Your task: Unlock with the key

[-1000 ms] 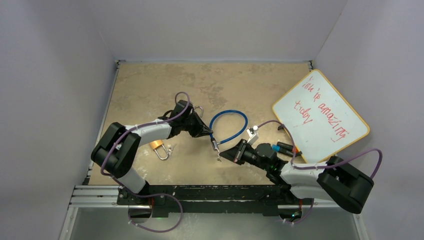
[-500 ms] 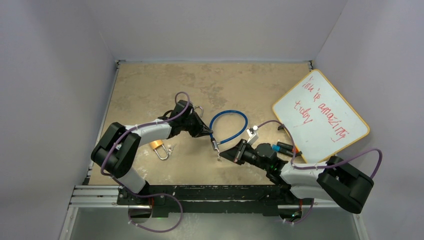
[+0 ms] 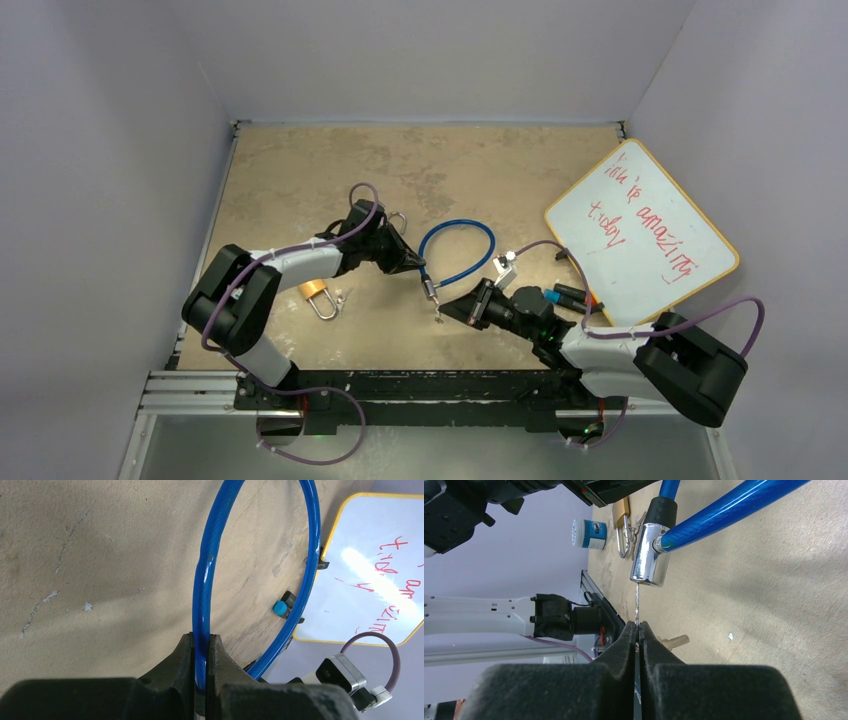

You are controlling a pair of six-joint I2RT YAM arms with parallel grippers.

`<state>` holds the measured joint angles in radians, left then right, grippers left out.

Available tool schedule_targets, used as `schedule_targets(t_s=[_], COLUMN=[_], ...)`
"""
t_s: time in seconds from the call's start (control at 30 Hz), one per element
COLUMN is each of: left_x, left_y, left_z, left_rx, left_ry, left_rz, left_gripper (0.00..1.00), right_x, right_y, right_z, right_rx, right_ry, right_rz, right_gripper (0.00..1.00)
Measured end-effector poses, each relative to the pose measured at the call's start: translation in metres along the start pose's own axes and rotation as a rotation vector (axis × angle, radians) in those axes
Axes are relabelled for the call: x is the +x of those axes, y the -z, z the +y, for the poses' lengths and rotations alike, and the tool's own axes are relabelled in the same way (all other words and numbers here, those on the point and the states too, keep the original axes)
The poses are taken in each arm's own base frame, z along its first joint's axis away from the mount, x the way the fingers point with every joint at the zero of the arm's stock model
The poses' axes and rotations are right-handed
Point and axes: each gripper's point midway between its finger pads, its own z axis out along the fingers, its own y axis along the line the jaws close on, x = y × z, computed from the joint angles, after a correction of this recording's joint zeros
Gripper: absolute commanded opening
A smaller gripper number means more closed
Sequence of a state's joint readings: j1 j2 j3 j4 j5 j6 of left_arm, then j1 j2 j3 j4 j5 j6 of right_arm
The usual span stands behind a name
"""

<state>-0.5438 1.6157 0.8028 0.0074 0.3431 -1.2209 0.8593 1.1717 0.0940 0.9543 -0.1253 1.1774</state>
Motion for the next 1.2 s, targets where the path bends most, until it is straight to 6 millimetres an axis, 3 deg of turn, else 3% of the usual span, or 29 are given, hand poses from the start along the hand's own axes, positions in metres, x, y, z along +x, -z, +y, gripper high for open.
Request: schedule_targets(t_s=[0.8, 1.2], left_x=[0.002, 0.005], left_y=[-0.001, 0.001], left_z=[0.007, 0.011], left_rx=[0.006, 0.038], left_ry=[0.029, 0.120], left_rz=[0.007, -0.005], left_gripper=[0.00, 0.00], right_x=[0.001, -0.002], right_y=[-0.004, -0.006], right_z=[-0.002, 0.007], right_rx=[0.026, 0.013], right_ry=[-0.005, -0.112], right_rz=[0.014, -0.001], right_gripper=[0.00, 0.00])
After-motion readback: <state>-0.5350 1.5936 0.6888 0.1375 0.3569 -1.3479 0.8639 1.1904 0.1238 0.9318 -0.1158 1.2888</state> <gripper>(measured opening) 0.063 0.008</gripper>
